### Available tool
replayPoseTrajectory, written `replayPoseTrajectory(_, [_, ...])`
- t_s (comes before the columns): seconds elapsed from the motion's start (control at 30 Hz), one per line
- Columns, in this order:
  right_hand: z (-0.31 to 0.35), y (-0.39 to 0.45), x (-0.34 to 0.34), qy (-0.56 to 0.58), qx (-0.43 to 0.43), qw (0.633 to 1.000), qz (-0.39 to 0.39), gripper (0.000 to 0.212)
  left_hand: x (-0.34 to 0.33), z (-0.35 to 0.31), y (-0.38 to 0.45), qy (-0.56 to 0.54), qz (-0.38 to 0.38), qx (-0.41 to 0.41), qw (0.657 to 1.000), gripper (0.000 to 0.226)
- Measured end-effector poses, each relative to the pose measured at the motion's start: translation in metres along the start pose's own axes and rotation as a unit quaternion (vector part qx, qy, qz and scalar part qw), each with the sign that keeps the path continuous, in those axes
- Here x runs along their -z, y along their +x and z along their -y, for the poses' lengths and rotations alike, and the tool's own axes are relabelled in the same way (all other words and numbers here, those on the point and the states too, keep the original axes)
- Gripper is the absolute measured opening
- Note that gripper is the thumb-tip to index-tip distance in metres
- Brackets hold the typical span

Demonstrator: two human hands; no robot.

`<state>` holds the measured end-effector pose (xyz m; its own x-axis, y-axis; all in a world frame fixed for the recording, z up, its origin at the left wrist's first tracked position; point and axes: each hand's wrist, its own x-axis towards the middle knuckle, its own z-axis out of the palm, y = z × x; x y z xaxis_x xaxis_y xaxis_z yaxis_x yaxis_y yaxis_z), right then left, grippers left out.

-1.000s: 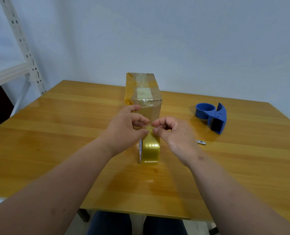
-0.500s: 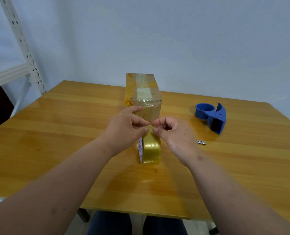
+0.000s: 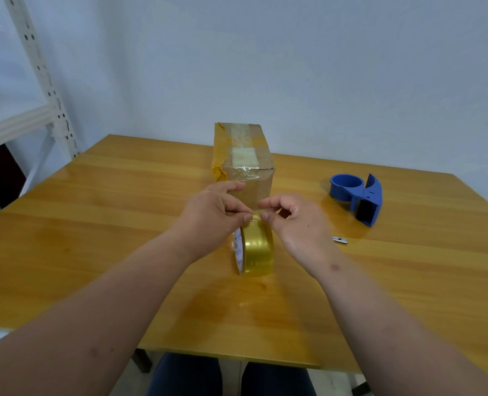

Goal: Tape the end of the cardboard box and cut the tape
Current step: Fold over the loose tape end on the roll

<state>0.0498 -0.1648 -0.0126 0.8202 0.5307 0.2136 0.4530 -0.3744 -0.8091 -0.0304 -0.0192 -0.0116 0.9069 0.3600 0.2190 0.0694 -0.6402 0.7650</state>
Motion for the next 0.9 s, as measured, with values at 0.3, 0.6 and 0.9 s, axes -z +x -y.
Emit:
replayPoseTrajectory(0.3, [-0.0002,0.0000,0.0071,-0.013,0.005,0.999,0.035,0.024,-0.0005,-0.0003,-0.0003,0.003,-0.005,0.002,1.000,0.007])
replayPoseTrajectory(0.6, [0.0012,0.0002,0.0077,-0.028,0.008,0.998,0.051,0.014,-0.0037,0.0006,0.0030,0.024,-0.016,0.000,1.000,0.007])
replayPoseTrajectory(0.9, [-0.0025,0.0021,0.0022,0.000,0.016,0.998,0.057,0.015,-0.0066,-0.0002,0.0047,0.038,-0.013,-0.016,0.999,0.009])
